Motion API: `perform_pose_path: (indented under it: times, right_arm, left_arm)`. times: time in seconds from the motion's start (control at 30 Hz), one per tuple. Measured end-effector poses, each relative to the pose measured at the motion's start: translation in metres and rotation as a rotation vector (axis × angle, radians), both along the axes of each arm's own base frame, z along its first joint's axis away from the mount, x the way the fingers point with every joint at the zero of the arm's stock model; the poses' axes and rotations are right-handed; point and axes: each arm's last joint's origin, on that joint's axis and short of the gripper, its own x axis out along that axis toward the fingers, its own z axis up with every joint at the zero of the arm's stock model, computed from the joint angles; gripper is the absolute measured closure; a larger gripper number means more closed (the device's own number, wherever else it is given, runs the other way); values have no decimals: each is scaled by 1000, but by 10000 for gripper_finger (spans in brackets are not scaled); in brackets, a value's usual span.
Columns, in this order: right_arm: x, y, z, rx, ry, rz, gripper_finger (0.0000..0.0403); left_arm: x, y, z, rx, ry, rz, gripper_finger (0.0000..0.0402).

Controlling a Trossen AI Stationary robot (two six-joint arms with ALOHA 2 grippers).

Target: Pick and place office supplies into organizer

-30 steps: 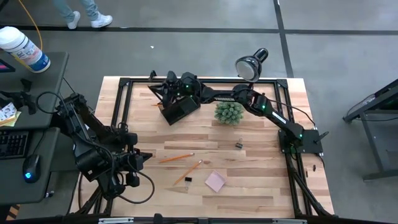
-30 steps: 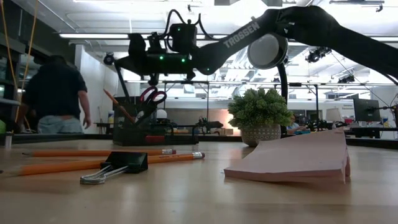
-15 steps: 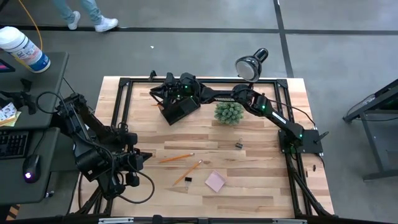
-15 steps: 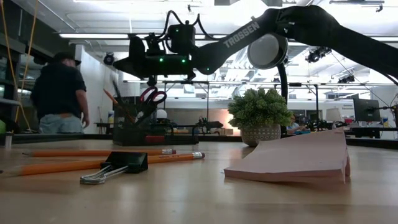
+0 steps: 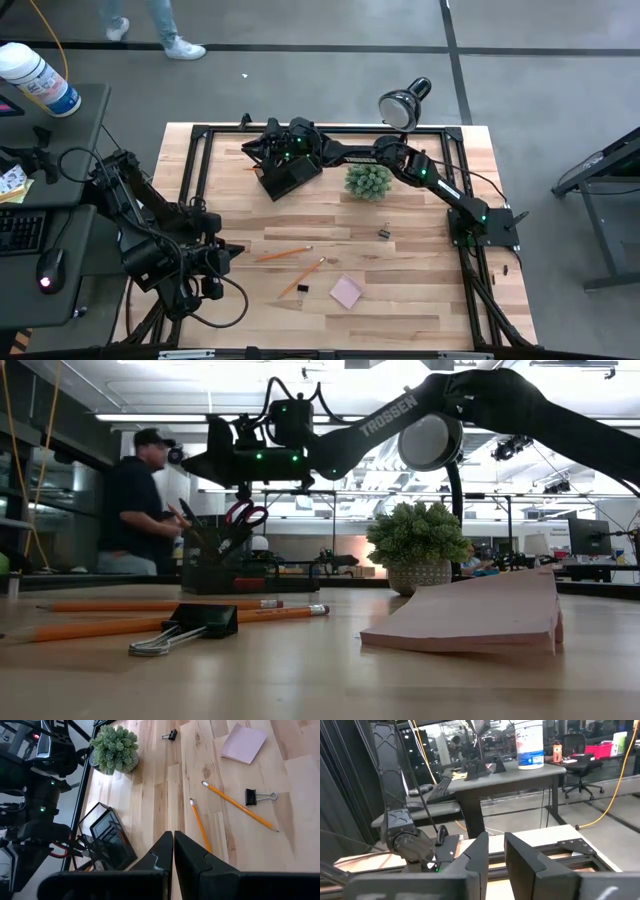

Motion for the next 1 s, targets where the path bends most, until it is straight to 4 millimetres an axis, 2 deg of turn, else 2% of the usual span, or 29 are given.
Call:
perform_pose_path:
  times: [0.27, 0.5, 0.6, 0.83, 1.0]
  right_arm:
    - [0, 0, -2, 4, 40, 0, 358]
    - [-1, 4, 2, 18, 84, 55, 333]
    - [-2, 12, 13, 26, 76, 74, 327]
    - [-12, 29, 59, -42, 33, 119, 342]
    - [-29, 44, 89, -22, 175, 190, 347]
  left_arm:
    - [0, 0, 0, 0, 0, 0, 396]
    - [0, 0, 0, 5, 5, 0, 396]
    - [-1, 1, 0, 11, 10, 5, 396]
    - [-2, 3, 0, 27, 20, 6, 396]
    - [-3, 4, -1, 42, 33, 6, 396]
